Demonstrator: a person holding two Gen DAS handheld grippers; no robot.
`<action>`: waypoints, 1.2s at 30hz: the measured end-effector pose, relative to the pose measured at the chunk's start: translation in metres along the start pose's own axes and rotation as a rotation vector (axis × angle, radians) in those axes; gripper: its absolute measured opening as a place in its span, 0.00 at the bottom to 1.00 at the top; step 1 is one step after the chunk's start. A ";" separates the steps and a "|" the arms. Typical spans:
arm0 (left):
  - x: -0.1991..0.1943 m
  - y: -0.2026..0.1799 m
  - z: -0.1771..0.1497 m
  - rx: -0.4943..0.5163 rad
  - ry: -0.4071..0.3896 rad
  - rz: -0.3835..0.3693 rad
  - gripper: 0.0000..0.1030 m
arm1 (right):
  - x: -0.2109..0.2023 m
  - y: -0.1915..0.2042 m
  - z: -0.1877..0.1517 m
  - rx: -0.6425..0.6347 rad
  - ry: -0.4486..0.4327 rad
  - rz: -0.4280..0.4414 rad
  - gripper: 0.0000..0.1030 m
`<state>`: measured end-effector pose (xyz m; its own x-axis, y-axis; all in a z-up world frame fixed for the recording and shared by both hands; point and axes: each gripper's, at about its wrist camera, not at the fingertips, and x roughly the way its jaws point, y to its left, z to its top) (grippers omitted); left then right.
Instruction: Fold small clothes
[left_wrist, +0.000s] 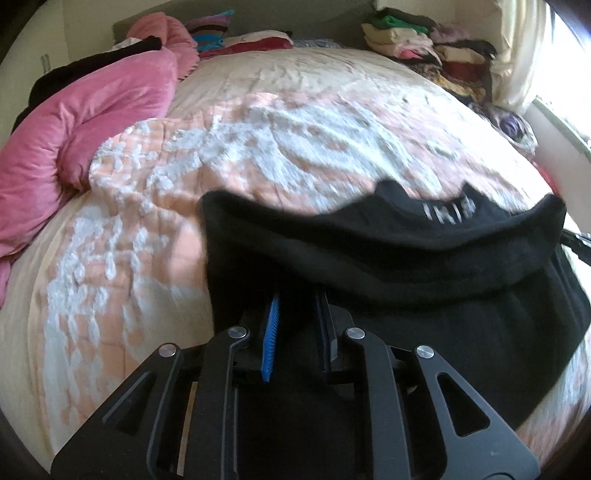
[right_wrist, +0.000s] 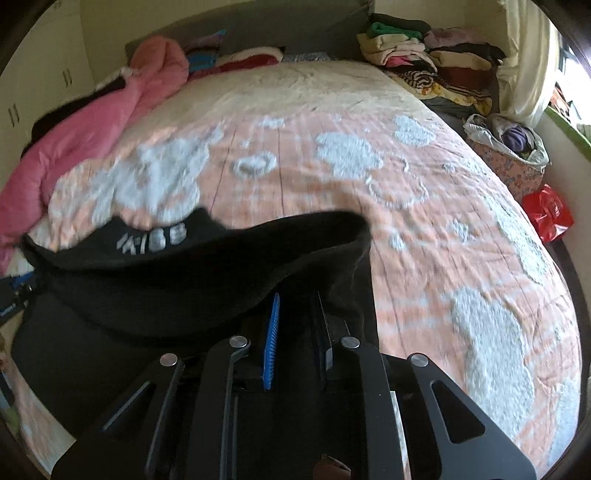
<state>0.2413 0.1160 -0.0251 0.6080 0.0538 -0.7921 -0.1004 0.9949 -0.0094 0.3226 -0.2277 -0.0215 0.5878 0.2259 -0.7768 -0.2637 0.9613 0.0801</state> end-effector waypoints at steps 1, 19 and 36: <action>0.000 0.003 0.005 -0.013 -0.009 0.001 0.11 | 0.000 -0.002 0.004 0.011 -0.008 0.003 0.15; 0.011 0.048 0.003 -0.155 0.001 -0.016 0.31 | 0.014 -0.042 -0.001 0.087 -0.009 -0.037 0.34; 0.001 0.046 -0.002 -0.132 -0.055 0.013 0.02 | 0.007 -0.051 -0.006 0.145 -0.041 -0.050 0.06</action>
<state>0.2358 0.1616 -0.0278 0.6477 0.0749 -0.7582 -0.2090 0.9744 -0.0824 0.3352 -0.2763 -0.0345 0.6287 0.1811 -0.7563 -0.1221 0.9834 0.1340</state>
